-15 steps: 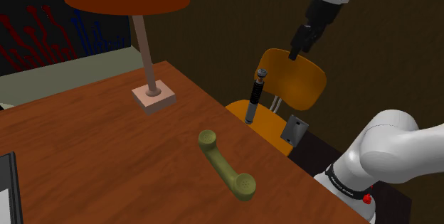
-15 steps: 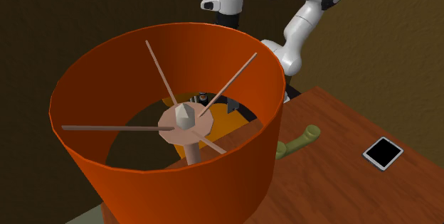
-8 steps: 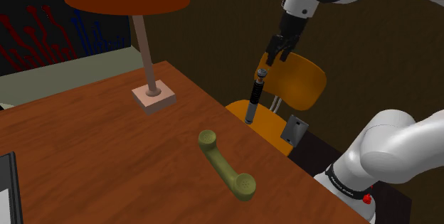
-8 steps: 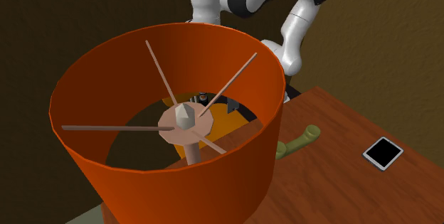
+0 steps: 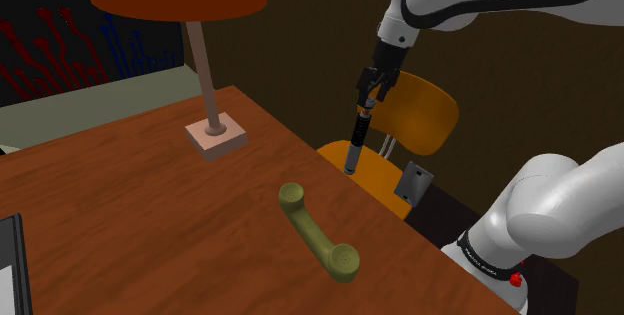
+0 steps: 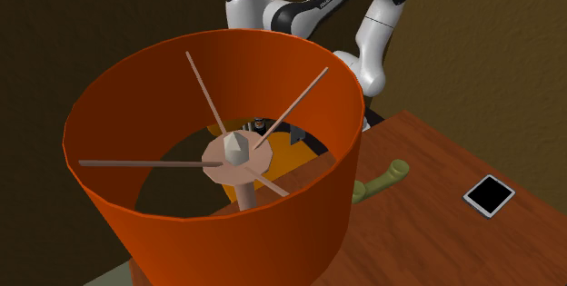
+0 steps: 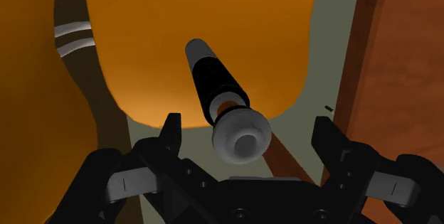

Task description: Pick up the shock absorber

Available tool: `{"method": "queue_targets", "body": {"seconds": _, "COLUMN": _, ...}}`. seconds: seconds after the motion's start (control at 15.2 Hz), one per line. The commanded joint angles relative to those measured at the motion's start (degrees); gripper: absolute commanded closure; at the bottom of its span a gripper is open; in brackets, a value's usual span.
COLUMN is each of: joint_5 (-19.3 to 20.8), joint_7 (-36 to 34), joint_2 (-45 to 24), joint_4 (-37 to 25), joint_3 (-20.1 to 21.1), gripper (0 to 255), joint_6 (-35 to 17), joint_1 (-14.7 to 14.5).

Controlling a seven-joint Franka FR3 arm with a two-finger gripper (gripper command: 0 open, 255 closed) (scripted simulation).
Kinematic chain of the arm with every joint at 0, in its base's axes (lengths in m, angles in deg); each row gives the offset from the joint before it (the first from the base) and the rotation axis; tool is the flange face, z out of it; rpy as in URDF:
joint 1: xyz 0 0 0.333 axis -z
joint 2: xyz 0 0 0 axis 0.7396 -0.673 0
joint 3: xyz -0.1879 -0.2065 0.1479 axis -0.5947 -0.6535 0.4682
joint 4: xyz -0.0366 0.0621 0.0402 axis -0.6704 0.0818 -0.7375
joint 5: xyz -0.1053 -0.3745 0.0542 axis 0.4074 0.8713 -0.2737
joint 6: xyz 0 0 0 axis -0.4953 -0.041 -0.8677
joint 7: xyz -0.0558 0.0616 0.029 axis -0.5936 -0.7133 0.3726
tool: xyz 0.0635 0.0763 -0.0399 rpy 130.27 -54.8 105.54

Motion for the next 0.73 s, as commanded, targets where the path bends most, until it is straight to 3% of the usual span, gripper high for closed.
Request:
{"method": "queue_targets", "body": {"seconds": 0.0, "joint_5": -0.2, "joint_7": 0.3, "joint_2": -0.6, "joint_4": 1.0, "joint_3": 0.0, "gripper": 0, "joint_6": -1.6, "joint_1": -0.1}}
{"method": "queue_targets", "body": {"seconds": 0.26, "joint_5": -0.3, "joint_7": 0.5, "joint_2": -0.9, "joint_4": 2.0, "joint_3": 0.0, "gripper": 0, "joint_6": -2.9, "joint_1": -0.1}}
{"method": "queue_targets", "body": {"seconds": 0.33, "joint_5": -0.3, "joint_7": 0.5, "joint_2": -0.9, "joint_4": 2.0, "joint_3": 0.0, "gripper": 255, "joint_6": -2.9, "joint_1": -0.1}}
{"method": "queue_targets", "body": {"seconds": 0.66, "joint_5": -0.3, "joint_7": 0.5, "joint_2": -0.9, "joint_4": 2.0, "joint_3": 0.0, "gripper": 255, "joint_6": -2.9, "joint_1": -0.1}}
